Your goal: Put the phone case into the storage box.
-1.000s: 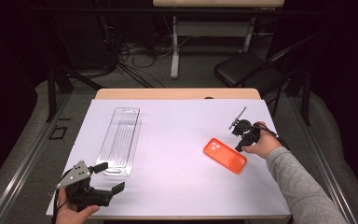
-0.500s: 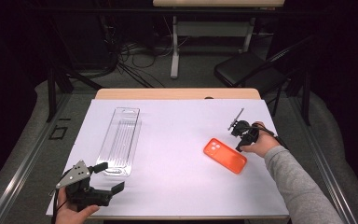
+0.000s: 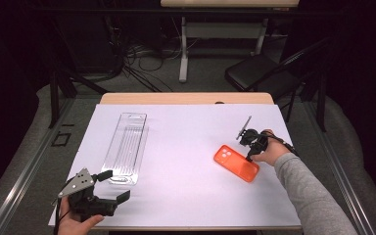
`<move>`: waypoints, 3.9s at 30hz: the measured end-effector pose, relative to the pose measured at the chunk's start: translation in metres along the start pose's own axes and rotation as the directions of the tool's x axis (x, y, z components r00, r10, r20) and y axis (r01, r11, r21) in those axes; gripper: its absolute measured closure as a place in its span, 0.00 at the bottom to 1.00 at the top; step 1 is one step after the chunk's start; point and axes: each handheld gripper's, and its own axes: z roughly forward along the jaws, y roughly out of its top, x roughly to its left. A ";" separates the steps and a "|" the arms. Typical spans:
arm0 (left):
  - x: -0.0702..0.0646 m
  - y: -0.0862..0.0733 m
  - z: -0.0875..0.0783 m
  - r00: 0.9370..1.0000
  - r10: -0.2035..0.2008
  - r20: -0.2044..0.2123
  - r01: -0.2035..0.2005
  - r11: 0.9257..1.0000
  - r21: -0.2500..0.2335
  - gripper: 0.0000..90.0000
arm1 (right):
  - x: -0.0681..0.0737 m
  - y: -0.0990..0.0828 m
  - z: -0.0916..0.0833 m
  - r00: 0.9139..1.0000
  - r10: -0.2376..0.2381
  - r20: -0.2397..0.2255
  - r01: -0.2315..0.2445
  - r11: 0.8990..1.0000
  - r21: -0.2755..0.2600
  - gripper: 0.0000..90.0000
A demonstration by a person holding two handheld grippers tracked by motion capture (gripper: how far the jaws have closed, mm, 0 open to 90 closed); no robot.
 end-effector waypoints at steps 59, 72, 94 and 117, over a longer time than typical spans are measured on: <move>0.001 -0.001 -0.001 1.000 -0.010 -0.001 0.010 1.000 -0.010 0.05 | 0.000 0.006 0.012 1.000 -0.006 -0.024 0.008 0.995 0.100 0.99; 0.001 -0.001 0.000 1.000 -0.009 -0.001 0.009 1.000 -0.008 0.05 | -0.001 0.006 0.012 1.000 0.001 -0.028 0.002 0.995 0.102 0.99; 0.001 -0.001 0.000 1.000 -0.009 -0.003 0.009 1.000 -0.009 0.05 | -0.002 0.005 0.010 1.000 0.002 -0.031 0.000 0.996 0.086 0.99; 0.001 -0.001 0.000 1.000 -0.009 -0.005 0.009 1.000 -0.008 0.05 | -0.003 0.002 0.006 0.999 0.025 -0.028 -0.024 0.999 0.026 1.00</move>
